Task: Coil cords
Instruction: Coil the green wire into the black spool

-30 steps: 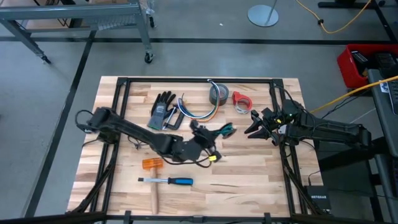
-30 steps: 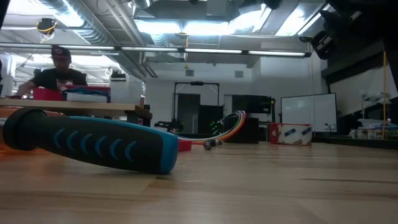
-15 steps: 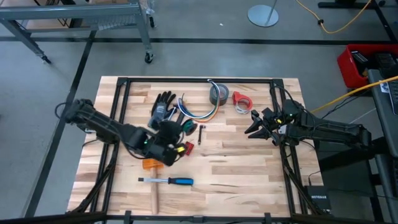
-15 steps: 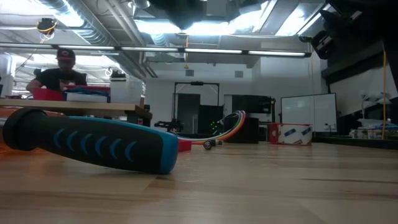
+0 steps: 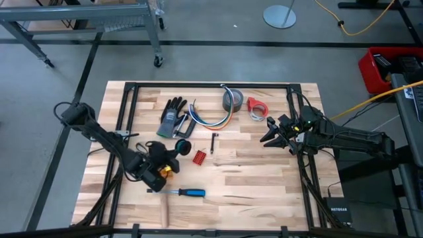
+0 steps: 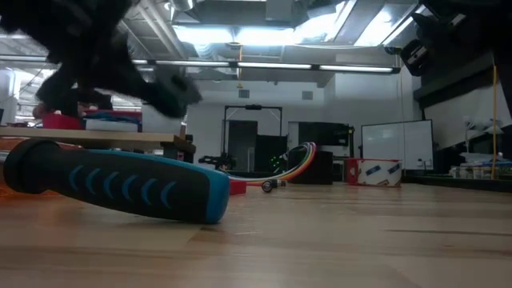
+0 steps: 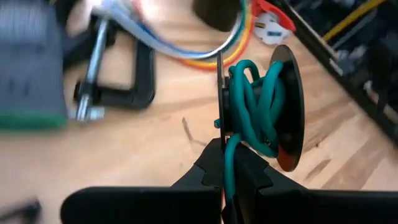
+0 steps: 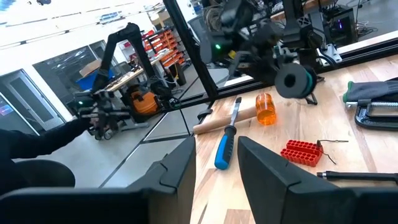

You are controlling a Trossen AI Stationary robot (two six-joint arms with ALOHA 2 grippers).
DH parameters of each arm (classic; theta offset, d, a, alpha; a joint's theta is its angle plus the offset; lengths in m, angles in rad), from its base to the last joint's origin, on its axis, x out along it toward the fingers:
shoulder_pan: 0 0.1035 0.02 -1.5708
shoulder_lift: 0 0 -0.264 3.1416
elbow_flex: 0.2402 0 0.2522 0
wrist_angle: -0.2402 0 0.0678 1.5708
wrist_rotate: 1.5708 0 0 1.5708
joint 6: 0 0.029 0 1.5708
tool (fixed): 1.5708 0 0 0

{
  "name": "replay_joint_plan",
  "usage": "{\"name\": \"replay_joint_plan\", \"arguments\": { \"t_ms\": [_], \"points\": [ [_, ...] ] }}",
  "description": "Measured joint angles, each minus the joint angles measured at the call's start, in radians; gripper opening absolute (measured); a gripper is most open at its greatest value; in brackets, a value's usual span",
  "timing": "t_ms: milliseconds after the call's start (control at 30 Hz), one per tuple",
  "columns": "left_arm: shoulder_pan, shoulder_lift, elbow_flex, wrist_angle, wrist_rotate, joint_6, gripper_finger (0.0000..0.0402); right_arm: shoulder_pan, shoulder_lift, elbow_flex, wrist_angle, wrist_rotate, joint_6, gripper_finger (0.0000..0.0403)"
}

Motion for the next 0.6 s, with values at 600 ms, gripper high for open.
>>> {"name": "replay_joint_plan", "arguments": {
  "t_ms": [600],
  "points": [
    [0.028, 0.0, -0.217, 0.353, 0.324, -0.468, 0.0, 0.0, 0.0, 0.0, -0.001, 0.0, 0.0, 0.0122]
  ]
}}
